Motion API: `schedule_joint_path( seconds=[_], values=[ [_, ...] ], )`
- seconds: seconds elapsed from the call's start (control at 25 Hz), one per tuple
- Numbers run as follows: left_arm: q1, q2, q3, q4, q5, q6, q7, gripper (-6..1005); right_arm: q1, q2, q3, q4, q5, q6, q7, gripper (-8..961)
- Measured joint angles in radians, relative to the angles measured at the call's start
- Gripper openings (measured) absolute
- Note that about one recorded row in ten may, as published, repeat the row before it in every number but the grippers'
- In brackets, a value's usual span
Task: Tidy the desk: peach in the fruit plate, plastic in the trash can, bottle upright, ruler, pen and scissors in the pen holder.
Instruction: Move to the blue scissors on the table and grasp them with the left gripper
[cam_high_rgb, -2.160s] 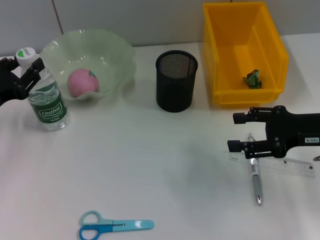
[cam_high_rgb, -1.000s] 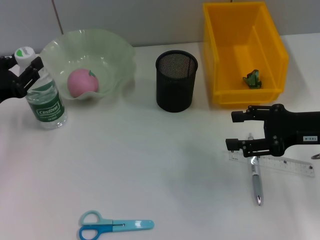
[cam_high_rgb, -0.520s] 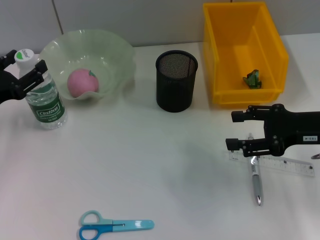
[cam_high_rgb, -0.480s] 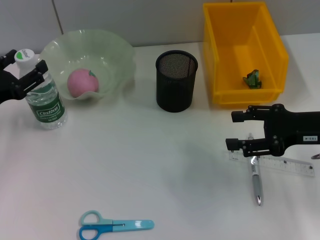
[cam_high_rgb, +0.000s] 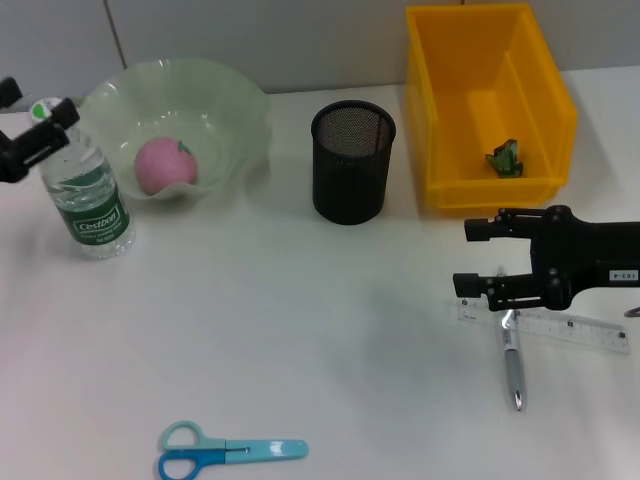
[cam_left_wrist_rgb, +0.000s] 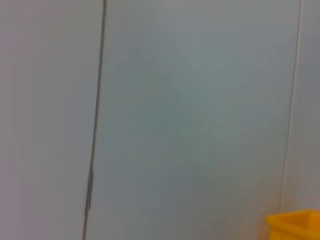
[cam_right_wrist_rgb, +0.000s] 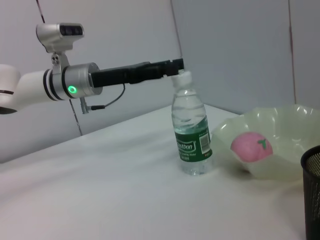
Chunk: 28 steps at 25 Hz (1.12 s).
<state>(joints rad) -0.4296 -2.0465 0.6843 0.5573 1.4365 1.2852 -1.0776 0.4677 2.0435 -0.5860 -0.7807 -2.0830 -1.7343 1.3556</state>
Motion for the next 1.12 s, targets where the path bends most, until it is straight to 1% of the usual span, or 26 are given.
schedule_joint_path(
  seconds=[0.04,0.08,0.12,0.24,0.28,0.36,0.4,0.44,0.48,0.52,0.56,0.6,0.64,0.68,0.8,0.84,0.88,1.0,1.04,1.08,1.12],
  values=[
    [0.007,0.004,0.007,0.023,0.006,0.01,-0.039,842,-0.001,-0.001,0.0,0.0,0.004,-0.002,0.001,795],
    [0.007,0.004,0.007,0.023,0.006,0.01,-0.039,842,-0.001,-0.001,0.0,0.0,0.004,-0.002,0.001,795],
    [0.025,0.025,0.032,0.094,0.032,0.045,-0.164,842,-0.001,-0.001,0.0,0.0,0.005,-0.003,0.001,795],
    [0.04,0.045,0.051,0.152,0.061,0.097,-0.252,840,-0.001,-0.001,0.0,0.001,0.005,-0.003,0.004,796],
    [0.047,0.058,0.054,0.195,0.089,0.154,-0.308,839,-0.001,-0.001,0.0,0.001,0.005,-0.003,0.004,796],
    [0.048,0.07,0.055,0.24,0.13,0.218,-0.358,837,-0.001,-0.002,0.0,0.001,0.005,-0.004,0.005,796],
    [0.048,0.07,0.055,0.24,0.13,0.218,-0.358,836,-0.001,-0.002,0.0,0.001,0.005,-0.004,0.005,796],
    [0.046,0.076,0.055,0.272,0.17,0.274,-0.387,835,-0.001,-0.002,0.0,0.002,0.006,-0.004,0.007,796],
    [0.046,0.076,0.055,0.272,0.17,0.274,-0.387,834,-0.001,-0.002,0.0,0.002,0.006,-0.004,0.007,796],
    [0.045,0.077,0.056,0.287,0.191,0.304,-0.399,833,0.0,-0.002,0.0,0.002,0.006,-0.004,0.009,796],
    [0.039,0.078,0.057,0.314,0.23,0.36,-0.418,831,0.003,-0.002,-0.001,0.001,0.006,-0.004,0.014,795],
    [0.039,0.078,0.057,0.314,0.23,0.36,-0.418,830,0.003,-0.002,-0.001,0.001,0.006,-0.004,0.014,795],
    [0.03,0.078,0.057,0.329,0.261,0.402,-0.436,829,0.004,-0.002,-0.004,0.001,0.006,-0.005,0.015,795],
    [0.03,0.078,0.057,0.329,0.261,0.402,-0.436,828,0.004,-0.002,-0.007,0.001,0.005,-0.008,0.015,795],
    [0.007,0.078,0.059,0.348,0.312,0.476,-0.476,825,0.005,-0.002,-0.014,-0.004,-0.004,-0.031,0.016,794],
    [-0.012,0.077,0.061,0.369,0.35,0.519,-0.51,824,0.004,-0.005,-0.016,-0.005,-0.005,-0.05,0.016,794],
    [-0.012,0.077,0.061,0.369,0.35,0.519,-0.51,823,0.004,-0.005,-0.016,-0.005,-0.005,-0.05,0.016,794],
    [-0.036,0.063,0.086,0.428,0.418,0.556,-0.567,820,0.003,-0.015,-0.017,-0.006,-0.006,-0.085,0.016,793],
    [-0.052,0.054,0.12,0.473,0.46,0.56,-0.614,819,0.003,-0.023,-0.027,-0.006,-0.006,-0.104,0.016,793],
    [-0.052,0.054,0.12,0.473,0.46,0.56,-0.614,818,0.003,-0.023,-0.027,-0.006,-0.006,-0.104,0.016,793],
    [-0.062,0.051,0.146,0.501,0.487,0.561,-0.644,817,0.003,-0.029,-0.037,-0.006,-0.006,-0.114,0.016,792]
  ],
)
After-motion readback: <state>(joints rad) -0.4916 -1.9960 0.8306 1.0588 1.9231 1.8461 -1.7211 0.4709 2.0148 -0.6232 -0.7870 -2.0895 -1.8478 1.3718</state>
